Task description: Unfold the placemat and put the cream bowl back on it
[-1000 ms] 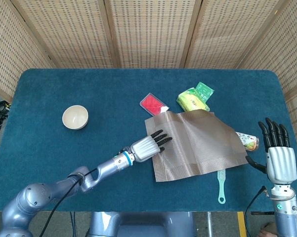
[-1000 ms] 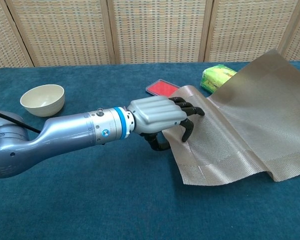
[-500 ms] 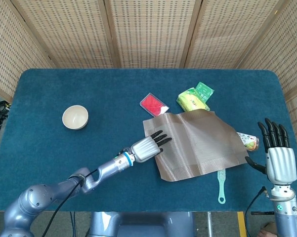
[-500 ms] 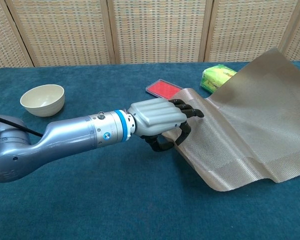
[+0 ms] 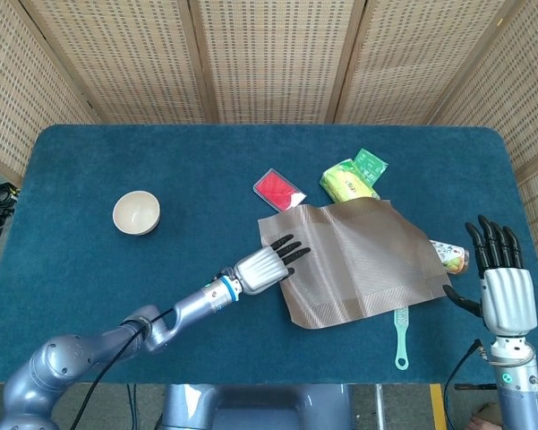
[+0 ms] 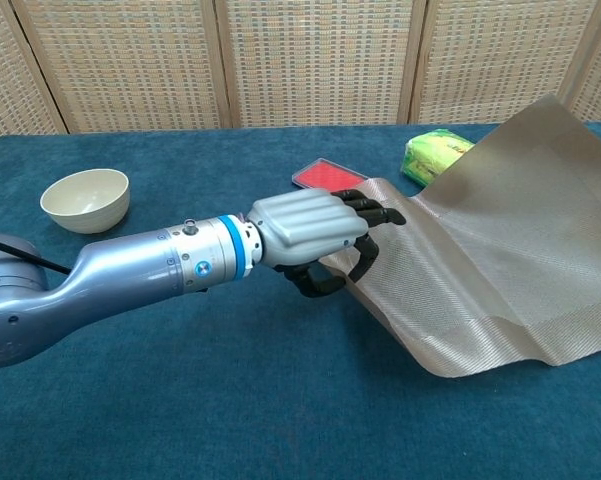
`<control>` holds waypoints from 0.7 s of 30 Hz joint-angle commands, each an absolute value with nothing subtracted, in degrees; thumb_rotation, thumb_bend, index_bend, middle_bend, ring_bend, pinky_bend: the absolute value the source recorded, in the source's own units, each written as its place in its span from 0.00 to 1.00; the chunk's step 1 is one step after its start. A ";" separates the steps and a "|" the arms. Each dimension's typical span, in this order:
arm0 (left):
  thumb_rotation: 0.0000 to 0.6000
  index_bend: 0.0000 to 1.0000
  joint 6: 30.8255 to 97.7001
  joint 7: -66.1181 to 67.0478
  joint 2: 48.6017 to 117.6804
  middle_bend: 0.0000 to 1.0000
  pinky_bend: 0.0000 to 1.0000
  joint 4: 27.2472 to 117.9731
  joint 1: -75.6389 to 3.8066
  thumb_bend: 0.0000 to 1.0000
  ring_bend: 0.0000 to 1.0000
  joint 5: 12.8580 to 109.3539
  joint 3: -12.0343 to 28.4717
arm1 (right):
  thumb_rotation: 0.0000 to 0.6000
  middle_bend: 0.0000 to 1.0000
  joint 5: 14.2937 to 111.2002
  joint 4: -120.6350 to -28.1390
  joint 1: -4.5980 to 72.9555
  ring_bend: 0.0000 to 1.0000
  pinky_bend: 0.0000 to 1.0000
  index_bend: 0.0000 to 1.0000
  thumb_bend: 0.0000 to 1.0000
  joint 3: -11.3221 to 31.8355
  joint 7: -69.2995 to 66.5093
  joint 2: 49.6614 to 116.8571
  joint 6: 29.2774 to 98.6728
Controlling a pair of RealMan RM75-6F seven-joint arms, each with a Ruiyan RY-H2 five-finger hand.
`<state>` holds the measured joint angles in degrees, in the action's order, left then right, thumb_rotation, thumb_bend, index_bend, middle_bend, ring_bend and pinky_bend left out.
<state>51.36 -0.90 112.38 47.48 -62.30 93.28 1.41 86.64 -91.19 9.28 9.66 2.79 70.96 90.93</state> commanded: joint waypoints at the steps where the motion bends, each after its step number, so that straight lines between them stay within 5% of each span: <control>1: 1.00 0.73 54.76 -0.79 108.49 0.00 0.00 51.48 -59.78 0.53 0.00 94.59 -0.58 | 1.00 0.00 85.88 -90.69 9.55 0.00 0.00 0.00 0.00 9.74 2.95 71.25 90.01; 21: 1.00 0.73 67.50 -4.38 89.27 0.00 0.00 62.23 -49.67 0.54 0.00 103.40 -12.05 | 1.00 0.00 86.09 -90.35 9.78 0.00 0.00 0.00 0.00 9.47 5.56 72.39 89.68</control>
